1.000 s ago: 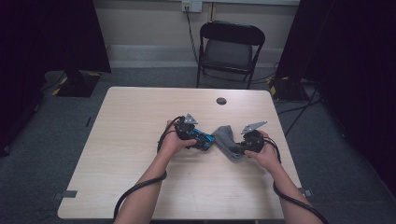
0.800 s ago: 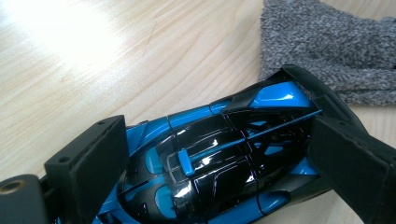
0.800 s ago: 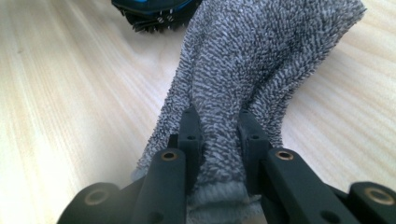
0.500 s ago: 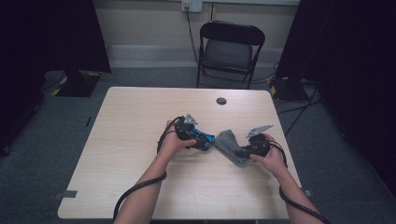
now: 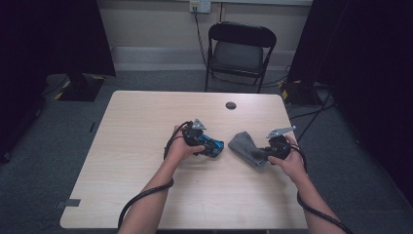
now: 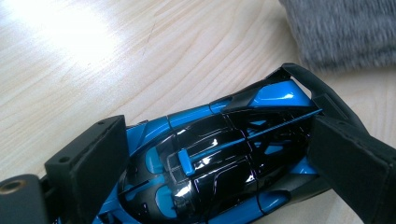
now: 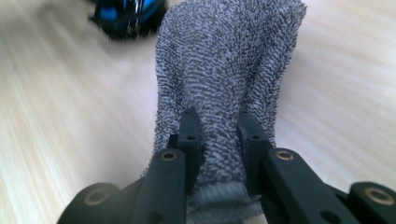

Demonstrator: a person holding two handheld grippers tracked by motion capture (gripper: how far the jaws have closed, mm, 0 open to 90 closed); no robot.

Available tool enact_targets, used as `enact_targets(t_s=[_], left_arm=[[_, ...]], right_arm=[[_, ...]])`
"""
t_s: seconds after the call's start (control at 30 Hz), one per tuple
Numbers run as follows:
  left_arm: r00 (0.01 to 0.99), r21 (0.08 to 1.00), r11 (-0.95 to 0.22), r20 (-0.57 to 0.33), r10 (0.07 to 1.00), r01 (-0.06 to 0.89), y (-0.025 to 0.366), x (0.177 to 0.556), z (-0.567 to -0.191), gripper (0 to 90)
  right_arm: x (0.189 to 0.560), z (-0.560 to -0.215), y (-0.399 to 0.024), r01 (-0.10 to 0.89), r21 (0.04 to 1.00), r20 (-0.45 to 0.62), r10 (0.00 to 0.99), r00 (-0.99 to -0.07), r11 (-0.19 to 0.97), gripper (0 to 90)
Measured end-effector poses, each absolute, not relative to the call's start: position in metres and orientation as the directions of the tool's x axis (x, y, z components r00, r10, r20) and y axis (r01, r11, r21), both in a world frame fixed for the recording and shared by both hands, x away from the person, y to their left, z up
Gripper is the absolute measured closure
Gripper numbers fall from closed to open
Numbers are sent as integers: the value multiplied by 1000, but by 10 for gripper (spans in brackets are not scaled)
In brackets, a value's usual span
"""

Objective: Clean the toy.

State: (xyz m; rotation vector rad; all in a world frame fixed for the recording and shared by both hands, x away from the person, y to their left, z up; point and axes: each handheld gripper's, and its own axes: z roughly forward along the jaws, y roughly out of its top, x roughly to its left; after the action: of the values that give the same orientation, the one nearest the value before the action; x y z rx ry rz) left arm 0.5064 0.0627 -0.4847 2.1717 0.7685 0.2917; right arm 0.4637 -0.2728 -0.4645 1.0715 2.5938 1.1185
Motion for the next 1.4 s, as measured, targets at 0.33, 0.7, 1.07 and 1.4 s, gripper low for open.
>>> enact_targets(t_s=[0.33, 0.7, 1.07, 1.4], left_arm=[[793, 753, -501, -43, 608, 426, 63, 507, -485, 58], [793, 768, -487, -44, 607, 416, 65, 506, -486, 60], [795, 768, -489, -42, 606, 414, 65, 506, -487, 60], [796, 773, -484, -44, 604, 410, 66, 505, -487, 64]], right_arm=[[494, -453, -251, 563, 700, 146, 684, -714, 438, 756], [522, -457, -217, 568, 696, 147, 687, -712, 439, 755], [548, -459, -179, 549, 687, 113, 676, -728, 477, 752], [561, -466, -141, 513, 684, 80, 646, -759, 519, 747]])
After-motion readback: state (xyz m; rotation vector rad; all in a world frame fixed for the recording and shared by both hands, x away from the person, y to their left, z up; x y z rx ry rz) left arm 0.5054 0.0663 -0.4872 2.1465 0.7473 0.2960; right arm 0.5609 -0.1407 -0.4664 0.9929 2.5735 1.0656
